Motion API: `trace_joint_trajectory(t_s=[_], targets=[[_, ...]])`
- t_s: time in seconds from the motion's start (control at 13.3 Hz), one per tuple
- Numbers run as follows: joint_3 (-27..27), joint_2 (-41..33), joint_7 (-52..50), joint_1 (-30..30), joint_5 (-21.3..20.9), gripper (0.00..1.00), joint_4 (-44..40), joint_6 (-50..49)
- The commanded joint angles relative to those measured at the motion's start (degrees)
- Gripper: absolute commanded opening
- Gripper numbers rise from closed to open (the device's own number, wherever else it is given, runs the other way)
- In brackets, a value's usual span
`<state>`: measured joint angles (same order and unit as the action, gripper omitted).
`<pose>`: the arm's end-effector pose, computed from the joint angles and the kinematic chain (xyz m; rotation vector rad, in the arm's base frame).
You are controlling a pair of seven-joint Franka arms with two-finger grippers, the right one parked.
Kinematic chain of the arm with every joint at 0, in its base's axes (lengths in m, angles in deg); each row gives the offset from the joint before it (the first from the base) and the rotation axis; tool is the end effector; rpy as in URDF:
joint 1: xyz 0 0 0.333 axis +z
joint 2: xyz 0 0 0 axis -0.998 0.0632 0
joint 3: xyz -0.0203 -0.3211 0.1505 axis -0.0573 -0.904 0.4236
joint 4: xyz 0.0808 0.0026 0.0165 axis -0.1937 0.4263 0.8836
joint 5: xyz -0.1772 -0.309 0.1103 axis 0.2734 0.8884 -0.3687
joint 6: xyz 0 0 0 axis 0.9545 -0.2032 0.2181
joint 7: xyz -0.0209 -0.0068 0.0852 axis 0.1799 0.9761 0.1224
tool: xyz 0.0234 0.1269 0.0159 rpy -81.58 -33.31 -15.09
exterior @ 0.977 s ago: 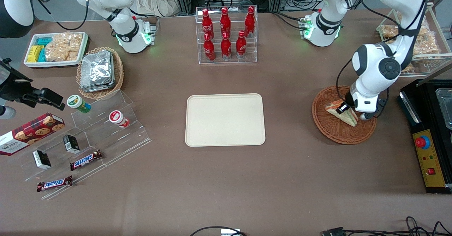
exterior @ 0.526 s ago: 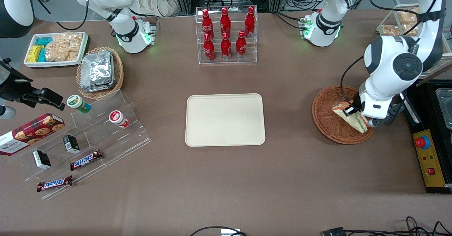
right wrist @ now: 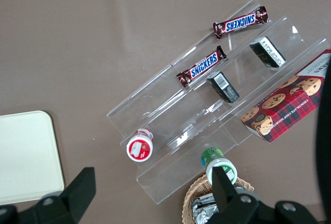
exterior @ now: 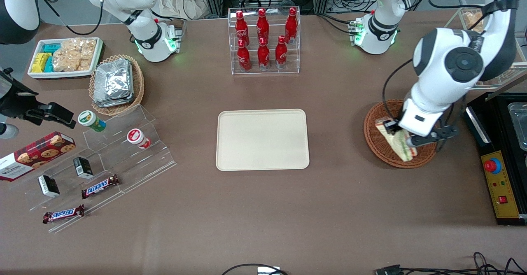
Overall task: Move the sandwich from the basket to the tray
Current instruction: 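Lift the sandwich out of the basket and carry it over the tray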
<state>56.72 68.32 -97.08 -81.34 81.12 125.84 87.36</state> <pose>0.5364 -0.1397 0.4677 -3.0882 -0.2853 -0.0424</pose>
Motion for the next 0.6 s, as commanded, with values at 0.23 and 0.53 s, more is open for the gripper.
trace_joint_trajectory(t_s=[0.23, 0.53], targets=[[-11.7, 6.9, 1.0, -1.1, -1.5, 0.00, -6.7, -0.9], [-11.8, 11.0, -1.2, -8.4, -3.9, 0.00, -7.0, 1.4]])
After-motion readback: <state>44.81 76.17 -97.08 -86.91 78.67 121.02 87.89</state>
